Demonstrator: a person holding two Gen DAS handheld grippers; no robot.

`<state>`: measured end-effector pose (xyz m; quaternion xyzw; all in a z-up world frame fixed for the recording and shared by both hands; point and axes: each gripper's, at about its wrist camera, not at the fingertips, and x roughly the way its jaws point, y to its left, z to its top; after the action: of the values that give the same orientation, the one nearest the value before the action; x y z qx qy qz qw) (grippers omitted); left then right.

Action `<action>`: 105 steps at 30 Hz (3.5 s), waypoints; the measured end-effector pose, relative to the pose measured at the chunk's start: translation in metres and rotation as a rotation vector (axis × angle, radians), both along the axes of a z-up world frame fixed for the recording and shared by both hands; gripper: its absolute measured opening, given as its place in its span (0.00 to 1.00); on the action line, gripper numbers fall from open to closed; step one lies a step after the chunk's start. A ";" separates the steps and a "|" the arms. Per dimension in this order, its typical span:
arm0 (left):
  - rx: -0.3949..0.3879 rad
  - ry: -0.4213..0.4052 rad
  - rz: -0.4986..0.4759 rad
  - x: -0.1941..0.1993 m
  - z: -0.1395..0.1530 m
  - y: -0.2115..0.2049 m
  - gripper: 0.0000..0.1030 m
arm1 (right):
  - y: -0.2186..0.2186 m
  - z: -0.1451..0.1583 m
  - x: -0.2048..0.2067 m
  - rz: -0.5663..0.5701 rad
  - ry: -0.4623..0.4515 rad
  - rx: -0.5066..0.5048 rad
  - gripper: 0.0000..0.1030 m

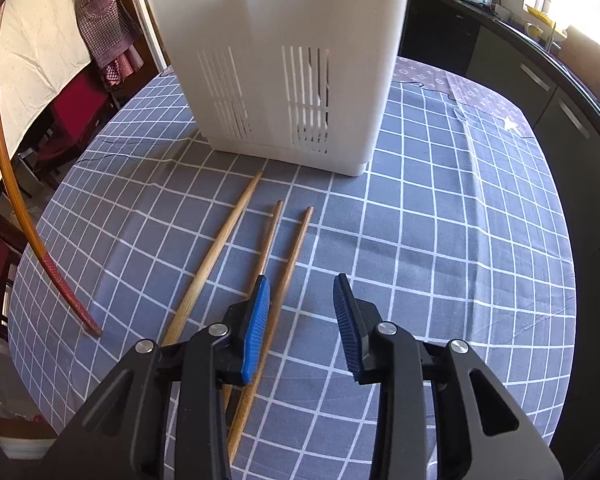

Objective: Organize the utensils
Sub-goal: 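Lift the chopstick upright with the left tool while the right tool grasps another chopstick, then carry both held chopsticks over the white holder and lower them in, then open both tools to release the chopsticks into the holder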

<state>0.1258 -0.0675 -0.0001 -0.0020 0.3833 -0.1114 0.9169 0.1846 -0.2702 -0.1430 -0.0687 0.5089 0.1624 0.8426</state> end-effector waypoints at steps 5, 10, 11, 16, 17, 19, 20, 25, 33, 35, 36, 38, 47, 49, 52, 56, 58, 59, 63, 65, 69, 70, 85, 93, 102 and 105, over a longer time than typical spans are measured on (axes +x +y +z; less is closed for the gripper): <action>0.002 -0.003 -0.005 -0.001 0.001 0.002 0.06 | 0.008 -0.007 0.001 0.000 0.005 -0.022 0.21; 0.002 -0.004 -0.005 -0.002 0.001 0.002 0.06 | 0.010 -0.007 0.004 0.006 0.016 0.000 0.09; 0.002 -0.004 -0.005 -0.002 0.001 0.002 0.06 | 0.009 -0.007 0.006 0.001 0.022 0.012 0.09; 0.002 -0.003 -0.008 -0.003 0.002 0.003 0.06 | 0.002 -0.007 0.010 -0.020 0.029 0.052 0.06; 0.003 -0.002 -0.008 -0.003 0.002 0.003 0.06 | 0.000 -0.005 0.010 -0.023 0.024 0.053 0.06; 0.003 -0.002 -0.008 -0.004 0.002 0.004 0.06 | -0.004 0.003 0.008 -0.025 0.001 0.083 0.06; 0.004 -0.002 -0.008 -0.004 0.002 0.004 0.06 | -0.007 0.009 0.005 -0.029 -0.015 0.097 0.06; 0.006 -0.011 -0.009 -0.005 0.004 0.004 0.06 | -0.027 0.061 -0.013 -0.035 -0.146 0.178 0.06; 0.008 -0.028 -0.019 -0.006 0.008 0.001 0.06 | -0.050 0.126 -0.046 -0.048 -0.347 0.267 0.06; 0.008 -0.035 -0.021 -0.007 0.009 0.001 0.06 | -0.053 0.135 -0.054 -0.051 -0.389 0.269 0.06; 0.007 -0.040 -0.022 -0.008 0.009 0.001 0.06 | -0.054 0.138 -0.057 -0.047 -0.401 0.266 0.06; 0.008 -0.048 -0.022 -0.009 0.010 0.000 0.06 | -0.055 0.140 -0.061 -0.045 -0.408 0.264 0.06; 0.018 -0.059 -0.030 -0.011 0.012 -0.001 0.06 | -0.057 0.141 -0.062 -0.054 -0.414 0.254 0.06; 0.020 -0.062 -0.032 -0.011 0.013 -0.002 0.06 | -0.058 0.141 -0.062 -0.055 -0.411 0.255 0.06; 0.024 -0.066 -0.040 -0.011 0.015 -0.004 0.06 | -0.058 0.141 -0.060 -0.052 -0.406 0.257 0.06; 0.023 -0.062 -0.048 -0.009 0.016 -0.005 0.06 | -0.055 0.142 -0.058 -0.044 -0.402 0.247 0.06; 0.021 -0.060 -0.050 -0.008 0.016 -0.005 0.06 | -0.054 0.142 -0.057 -0.040 -0.399 0.244 0.06; 0.021 -0.059 -0.050 -0.008 0.016 -0.005 0.06 | -0.054 0.142 -0.057 -0.039 -0.399 0.244 0.06; 0.021 -0.057 -0.050 -0.007 0.016 -0.004 0.06 | -0.052 0.143 -0.056 -0.038 -0.400 0.242 0.06; 0.020 -0.058 -0.050 -0.007 0.016 -0.004 0.06 | -0.051 0.144 -0.057 -0.036 -0.402 0.242 0.06; 0.013 -0.057 -0.055 -0.007 0.020 -0.004 0.06 | -0.049 0.150 -0.059 -0.027 -0.409 0.251 0.06; 0.011 -0.058 -0.057 -0.007 0.021 -0.003 0.06 | -0.050 0.152 -0.059 -0.025 -0.413 0.253 0.06; -0.037 -0.223 -0.061 -0.002 0.119 0.003 0.06 | -0.084 0.268 -0.056 -0.069 -0.627 0.345 0.06; -0.075 -0.355 -0.025 0.027 0.164 -0.003 0.06 | -0.088 0.317 -0.012 -0.114 -0.730 0.381 0.06; -0.036 -0.284 -0.007 0.079 0.120 -0.021 0.06 | -0.064 0.260 0.050 -0.109 -0.573 0.358 0.06; -0.018 -0.223 0.001 0.086 0.099 -0.021 0.06 | -0.059 0.242 0.060 -0.114 -0.531 0.340 0.07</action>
<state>0.2120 -0.0887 0.0990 0.0018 0.2780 -0.1140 0.9538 0.2442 -0.3296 0.0987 0.0619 0.2397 0.1740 0.9531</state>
